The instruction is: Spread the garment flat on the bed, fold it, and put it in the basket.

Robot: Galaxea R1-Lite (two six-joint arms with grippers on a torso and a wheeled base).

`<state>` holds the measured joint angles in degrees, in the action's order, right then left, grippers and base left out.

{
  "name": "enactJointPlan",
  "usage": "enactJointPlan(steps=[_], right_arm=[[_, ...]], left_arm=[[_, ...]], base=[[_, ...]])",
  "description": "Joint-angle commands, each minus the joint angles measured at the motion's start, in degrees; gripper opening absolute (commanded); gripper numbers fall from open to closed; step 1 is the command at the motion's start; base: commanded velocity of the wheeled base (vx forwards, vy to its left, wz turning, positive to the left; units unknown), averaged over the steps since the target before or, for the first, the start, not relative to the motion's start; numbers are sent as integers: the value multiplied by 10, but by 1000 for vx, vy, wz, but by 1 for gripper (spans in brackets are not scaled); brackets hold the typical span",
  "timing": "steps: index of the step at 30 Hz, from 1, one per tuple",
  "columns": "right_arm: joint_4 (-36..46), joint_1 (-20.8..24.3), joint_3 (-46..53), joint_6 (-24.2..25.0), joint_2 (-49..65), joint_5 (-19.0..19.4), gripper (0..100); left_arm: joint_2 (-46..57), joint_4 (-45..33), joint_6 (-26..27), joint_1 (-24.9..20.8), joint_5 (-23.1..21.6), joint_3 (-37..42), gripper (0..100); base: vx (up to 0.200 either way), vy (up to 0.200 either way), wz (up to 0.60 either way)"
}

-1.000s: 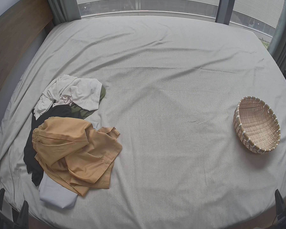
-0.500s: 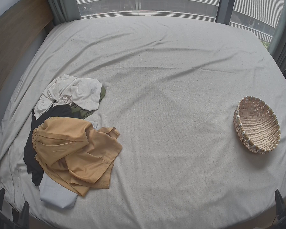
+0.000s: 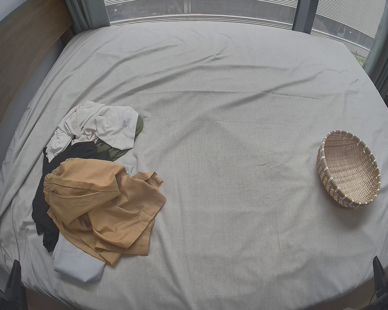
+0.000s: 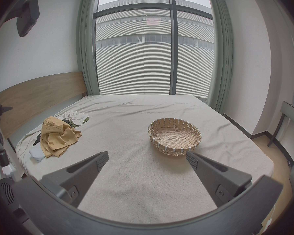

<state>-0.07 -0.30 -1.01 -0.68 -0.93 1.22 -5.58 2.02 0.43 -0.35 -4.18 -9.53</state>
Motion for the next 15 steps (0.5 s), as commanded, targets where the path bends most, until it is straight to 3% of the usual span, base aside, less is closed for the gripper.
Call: enactJointPlan(steps=[1, 8, 15], right_arm=[[0, 0, 9, 0, 9, 0, 100], [0, 0, 9, 0, 9, 0, 100], [0, 0, 9, 0, 9, 0, 100]], left_arm=[[-51, 2, -4, -17, -13, -1, 100], [-108, 2, -46, -47, -35, -44, 100], [-222, 9, -169, -73, -68, -98, 100]], base=[[0, 0, 0], [0, 0, 0], [0, 0, 0]])
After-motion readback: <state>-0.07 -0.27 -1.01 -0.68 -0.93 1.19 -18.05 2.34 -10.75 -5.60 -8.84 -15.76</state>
